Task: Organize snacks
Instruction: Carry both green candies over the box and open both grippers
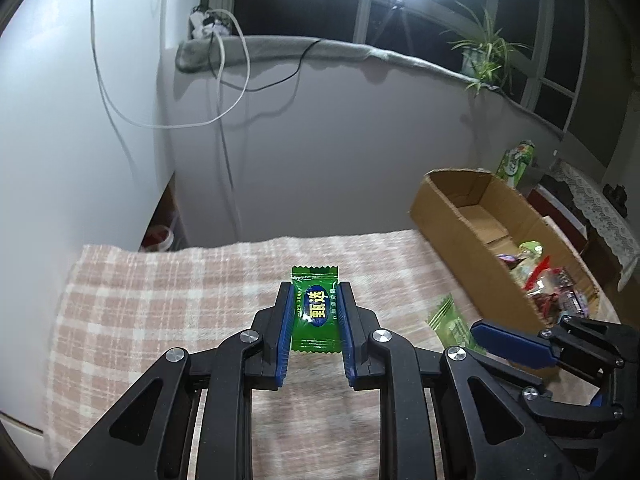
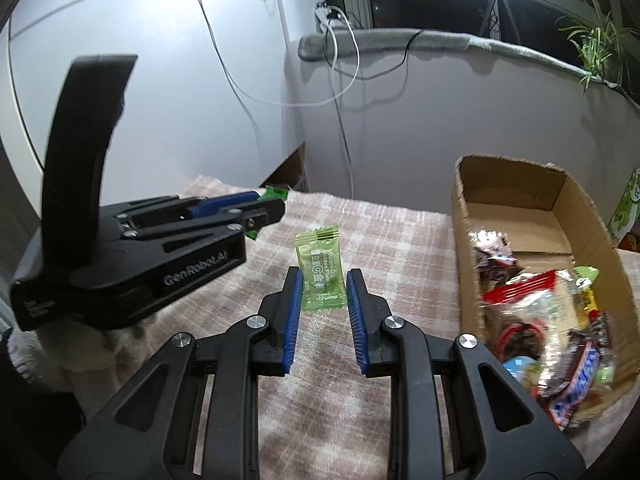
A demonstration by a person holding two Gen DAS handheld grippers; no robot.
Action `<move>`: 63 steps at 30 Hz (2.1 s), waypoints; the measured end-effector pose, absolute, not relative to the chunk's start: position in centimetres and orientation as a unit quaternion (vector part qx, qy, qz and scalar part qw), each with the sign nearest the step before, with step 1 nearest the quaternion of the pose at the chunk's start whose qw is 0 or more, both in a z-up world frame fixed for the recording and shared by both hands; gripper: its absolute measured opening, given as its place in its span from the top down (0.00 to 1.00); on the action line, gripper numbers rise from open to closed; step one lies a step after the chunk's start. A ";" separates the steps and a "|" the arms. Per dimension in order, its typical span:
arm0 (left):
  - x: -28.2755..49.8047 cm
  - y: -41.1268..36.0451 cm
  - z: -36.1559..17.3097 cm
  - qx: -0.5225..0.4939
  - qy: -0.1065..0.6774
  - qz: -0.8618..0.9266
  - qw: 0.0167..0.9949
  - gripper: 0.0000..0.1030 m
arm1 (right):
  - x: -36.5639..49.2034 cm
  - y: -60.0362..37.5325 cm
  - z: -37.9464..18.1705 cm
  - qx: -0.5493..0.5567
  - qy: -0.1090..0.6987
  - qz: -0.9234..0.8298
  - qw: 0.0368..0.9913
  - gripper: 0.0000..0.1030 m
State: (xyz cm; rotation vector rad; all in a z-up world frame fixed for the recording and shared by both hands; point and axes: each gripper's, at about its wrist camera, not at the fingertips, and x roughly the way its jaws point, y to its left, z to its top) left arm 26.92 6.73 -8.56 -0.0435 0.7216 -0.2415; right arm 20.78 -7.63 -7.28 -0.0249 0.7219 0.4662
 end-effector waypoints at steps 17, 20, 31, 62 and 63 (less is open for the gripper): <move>24.7 2.1 -4.5 -0.006 0.304 -0.158 0.940 0.81 | 21.3 -17.8 -3.2 -0.006 0.323 0.177 0.930 0.77; 24.5 0.5 -3.9 -0.007 0.298 -0.174 0.938 0.81 | 21.9 -20.1 -3.0 -0.006 0.325 0.164 0.931 0.77; 26.6 -5.7 -3.1 0.017 0.318 -0.201 0.926 0.81 | 25.0 -27.4 -2.5 0.015 0.331 0.143 0.933 0.77; 32.9 -13.4 -5.7 0.070 0.355 -0.204 0.909 0.81 | 31.8 -28.8 -7.1 0.008 0.374 0.149 0.915 0.77; 33.0 -13.4 -5.8 0.071 0.357 -0.204 0.909 0.81 | 31.9 -28.7 -7.3 0.007 0.375 0.150 0.915 0.77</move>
